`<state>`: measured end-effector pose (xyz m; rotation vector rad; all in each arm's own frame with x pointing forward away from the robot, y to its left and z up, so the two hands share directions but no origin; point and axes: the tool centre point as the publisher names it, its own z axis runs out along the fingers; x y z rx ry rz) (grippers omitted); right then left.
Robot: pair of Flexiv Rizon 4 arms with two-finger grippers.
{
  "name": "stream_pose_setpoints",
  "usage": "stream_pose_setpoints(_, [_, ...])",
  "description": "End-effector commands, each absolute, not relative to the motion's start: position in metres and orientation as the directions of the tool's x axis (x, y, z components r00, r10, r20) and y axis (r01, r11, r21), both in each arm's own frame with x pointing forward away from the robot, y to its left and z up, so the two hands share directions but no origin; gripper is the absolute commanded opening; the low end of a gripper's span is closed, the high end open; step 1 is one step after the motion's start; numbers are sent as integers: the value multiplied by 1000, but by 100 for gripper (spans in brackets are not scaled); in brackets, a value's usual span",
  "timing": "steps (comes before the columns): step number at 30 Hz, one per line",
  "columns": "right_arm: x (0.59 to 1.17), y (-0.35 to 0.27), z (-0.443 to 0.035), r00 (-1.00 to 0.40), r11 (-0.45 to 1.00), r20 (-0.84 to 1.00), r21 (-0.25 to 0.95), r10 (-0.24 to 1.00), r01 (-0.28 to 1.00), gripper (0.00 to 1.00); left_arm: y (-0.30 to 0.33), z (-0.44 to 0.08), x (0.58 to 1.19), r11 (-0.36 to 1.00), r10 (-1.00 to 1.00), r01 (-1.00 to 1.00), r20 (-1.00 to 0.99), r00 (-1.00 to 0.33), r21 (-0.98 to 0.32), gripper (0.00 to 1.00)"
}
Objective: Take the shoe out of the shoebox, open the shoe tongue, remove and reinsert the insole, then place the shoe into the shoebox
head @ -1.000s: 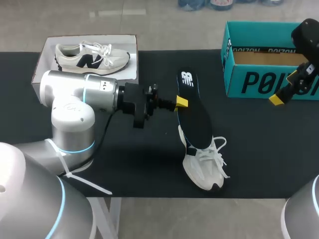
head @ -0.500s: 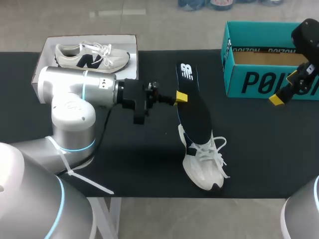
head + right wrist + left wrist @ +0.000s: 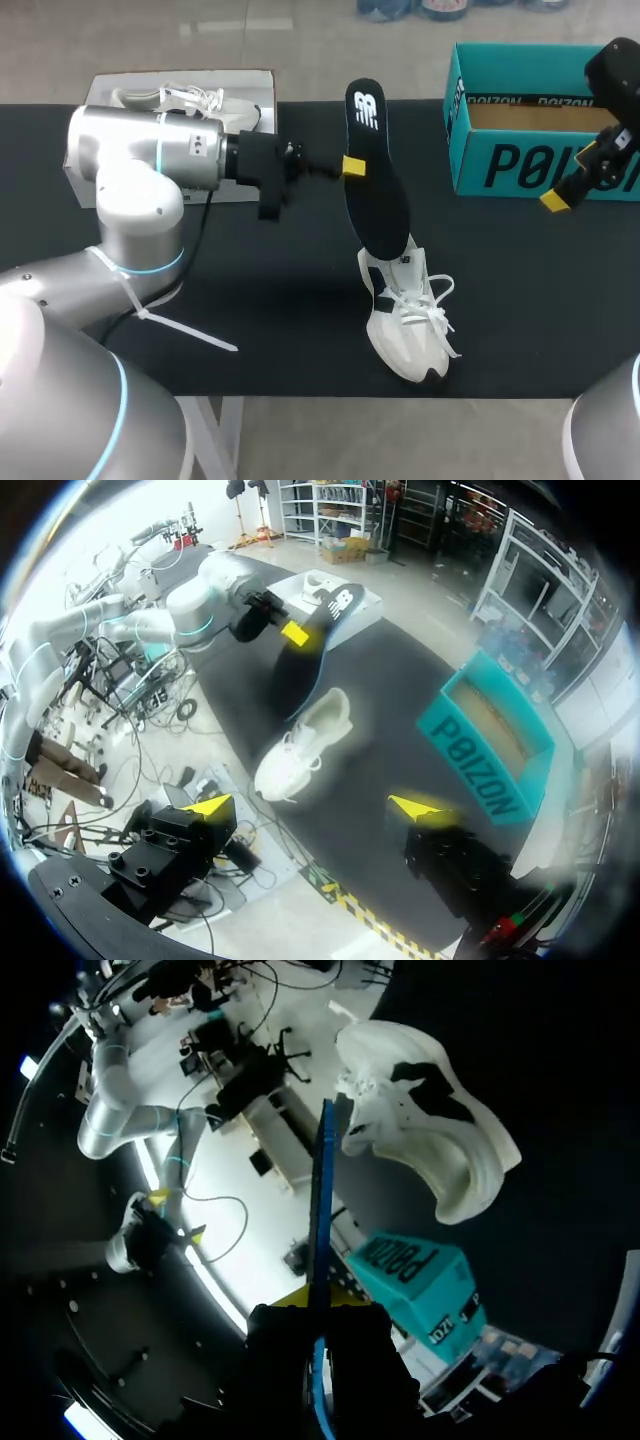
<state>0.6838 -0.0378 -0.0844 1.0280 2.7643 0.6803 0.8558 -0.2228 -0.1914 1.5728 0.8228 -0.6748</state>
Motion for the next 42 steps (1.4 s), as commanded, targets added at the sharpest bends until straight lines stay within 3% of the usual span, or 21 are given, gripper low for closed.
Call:
stream_pose_setpoints(1, [687,-37,-84,-763,670,50,443,644,595,100,-230,-198,885,-96,136,785,-773,619,612,0])
stream_pose_setpoints(18, [687,-37,-84,-763,670,50,443,644,595,100,-251,-229,919,-77,138,736,-724,676,672,0])
stream_pose_setpoints(34, [687,-37,-84,-763,670,50,443,644,595,100,-236,-196,908,-87,163,695,-678,717,714,0])
stream_pose_setpoints(37, [687,-37,-84,-763,670,50,443,644,595,100,-233,-198,904,-70,163,731,-715,680,679,0])
stream_pose_setpoints(39, [687,-37,-84,-763,670,50,443,644,595,100,-228,-199,905,-19,110,811,-805,582,584,0])
stream_pose_setpoints(41, [687,-37,-84,-763,670,50,443,644,595,100,-225,-198,906,-32,101,929,-924,369,368,0])
stream_pose_setpoints(42, [687,-37,-84,-763,670,50,443,644,595,100,-223,-195,905,-48,-24,946,-947,321,321,0])
